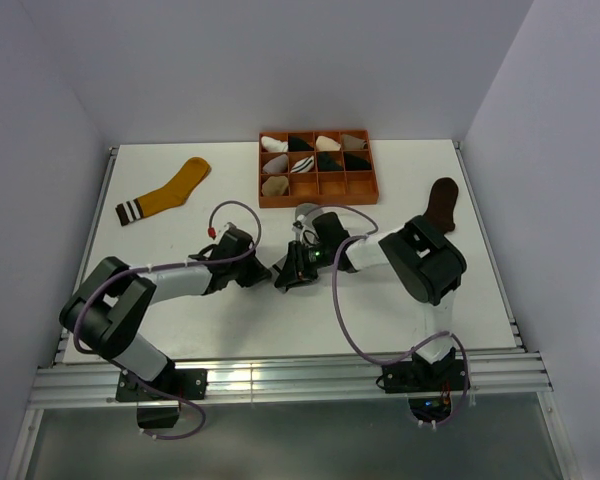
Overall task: Roll the socks
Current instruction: Roll the sock at the center of the board.
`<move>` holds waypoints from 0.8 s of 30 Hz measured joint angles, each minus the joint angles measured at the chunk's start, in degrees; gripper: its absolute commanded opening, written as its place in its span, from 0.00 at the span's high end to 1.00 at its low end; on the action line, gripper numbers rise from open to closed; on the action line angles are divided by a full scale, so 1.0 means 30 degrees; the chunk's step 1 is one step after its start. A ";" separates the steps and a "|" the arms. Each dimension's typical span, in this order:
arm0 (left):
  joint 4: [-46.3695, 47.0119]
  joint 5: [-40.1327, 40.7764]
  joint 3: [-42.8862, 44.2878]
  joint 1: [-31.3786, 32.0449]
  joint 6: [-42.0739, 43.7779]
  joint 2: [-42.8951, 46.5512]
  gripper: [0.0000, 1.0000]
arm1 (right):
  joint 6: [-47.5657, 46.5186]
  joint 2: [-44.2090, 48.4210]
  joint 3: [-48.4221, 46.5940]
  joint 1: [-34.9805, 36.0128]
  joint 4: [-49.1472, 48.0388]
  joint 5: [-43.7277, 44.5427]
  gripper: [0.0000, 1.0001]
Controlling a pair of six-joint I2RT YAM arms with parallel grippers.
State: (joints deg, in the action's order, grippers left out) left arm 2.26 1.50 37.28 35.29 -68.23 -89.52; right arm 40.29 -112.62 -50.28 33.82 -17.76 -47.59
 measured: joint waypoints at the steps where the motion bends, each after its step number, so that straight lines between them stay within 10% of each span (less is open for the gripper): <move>1: -0.0109 0.0007 0.0131 0.0015 0.0007 -0.0102 0.82 | -0.0168 0.0211 -0.0029 0.0080 0.0284 0.0211 0.61; 14: -0.1450 0.0153 0.1253 0.0109 0.0233 -0.0612 0.81 | -0.3730 0.6951 0.0321 0.2302 0.5639 0.9420 0.69; 24: -0.1661 0.0357 0.1377 0.0226 0.0386 -0.0619 0.82 | -0.3687 0.5982 0.0532 0.3330 0.4146 0.9275 0.75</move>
State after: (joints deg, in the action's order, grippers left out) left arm -2.72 2.57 41.41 35.97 -67.07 -91.37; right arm 29.23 -94.67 -48.69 43.81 -5.32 -19.77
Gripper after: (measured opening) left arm 0.194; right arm 0.255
